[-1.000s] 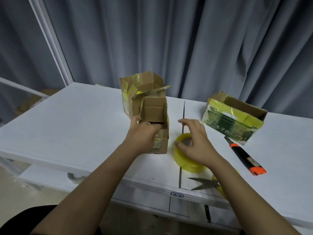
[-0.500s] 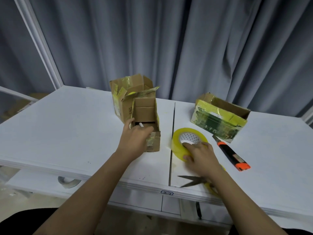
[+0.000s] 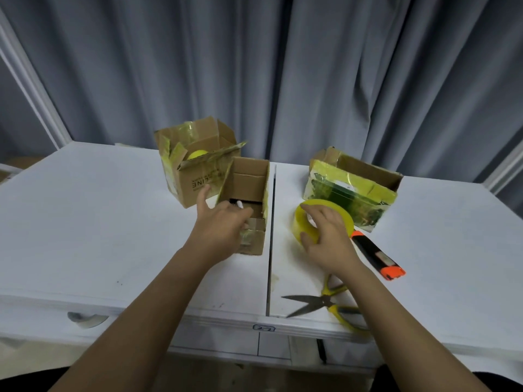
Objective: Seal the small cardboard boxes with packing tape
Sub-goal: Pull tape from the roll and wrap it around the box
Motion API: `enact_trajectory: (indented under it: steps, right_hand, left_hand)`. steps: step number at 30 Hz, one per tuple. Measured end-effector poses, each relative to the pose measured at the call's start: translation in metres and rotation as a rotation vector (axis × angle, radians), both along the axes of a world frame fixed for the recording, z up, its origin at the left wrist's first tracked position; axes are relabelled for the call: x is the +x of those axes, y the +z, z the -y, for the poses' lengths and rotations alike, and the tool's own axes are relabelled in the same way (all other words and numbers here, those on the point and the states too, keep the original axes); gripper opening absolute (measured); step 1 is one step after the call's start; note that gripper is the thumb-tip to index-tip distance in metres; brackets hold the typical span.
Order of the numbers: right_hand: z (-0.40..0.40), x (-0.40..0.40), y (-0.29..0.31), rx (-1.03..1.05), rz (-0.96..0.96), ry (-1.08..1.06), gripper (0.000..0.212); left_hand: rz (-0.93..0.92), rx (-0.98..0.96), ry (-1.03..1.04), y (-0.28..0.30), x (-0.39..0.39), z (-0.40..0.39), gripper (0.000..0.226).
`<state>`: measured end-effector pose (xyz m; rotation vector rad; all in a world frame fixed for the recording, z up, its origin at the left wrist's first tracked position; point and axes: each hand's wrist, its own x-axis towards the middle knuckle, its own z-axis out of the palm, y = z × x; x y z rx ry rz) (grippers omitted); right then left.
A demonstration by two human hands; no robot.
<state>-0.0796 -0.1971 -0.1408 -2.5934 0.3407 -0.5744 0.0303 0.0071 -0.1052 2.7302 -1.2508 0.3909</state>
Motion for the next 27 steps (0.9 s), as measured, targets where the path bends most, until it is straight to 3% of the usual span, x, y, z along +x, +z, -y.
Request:
enact_trajectory:
  steps: [4,6,8,11,15,17,21,27]
  right_hand:
    - [-0.025,0.009,0.018,0.157,0.117,0.153,0.069]
    - [-0.031,0.014,0.026,0.103,0.1,0.196,0.081]
    - [-0.034,0.018,0.033,-0.077,0.018,0.194,0.082]
    - [-0.04,0.022,0.04,-0.374,-0.012,0.211,0.047]
    - [-0.068,0.011,0.026,-0.248,0.212,0.207,0.018]
    - [-0.083,0.008,0.012,-0.125,0.284,0.135,0.013]
    - [-0.093,0.008,-0.003,0.145,0.335,0.069,0.011]
    - [-0.083,0.005,0.001,-0.02,0.324,0.142,0.021]
  left_hand:
    - [-0.002,-0.046,-0.057,0.005,0.0,-0.017,0.015]
    - [-0.009,-0.056,-0.082,0.006,0.002,-0.032,0.017]
    - [-0.041,-0.075,-0.103,0.007,0.003,-0.047,0.018]
    - [-0.037,-0.101,-0.08,0.01,0.003,-0.071,0.021]
    - [-0.004,-0.241,0.09,0.002,0.003,-0.097,0.034]
    - [-0.11,-0.409,0.157,-0.006,-0.004,-0.101,0.049]
    - [-0.551,-0.624,-0.021,-0.023,-0.024,-0.097,0.076]
    - [-0.641,-0.753,0.019,-0.038,-0.029,-0.082,0.066]
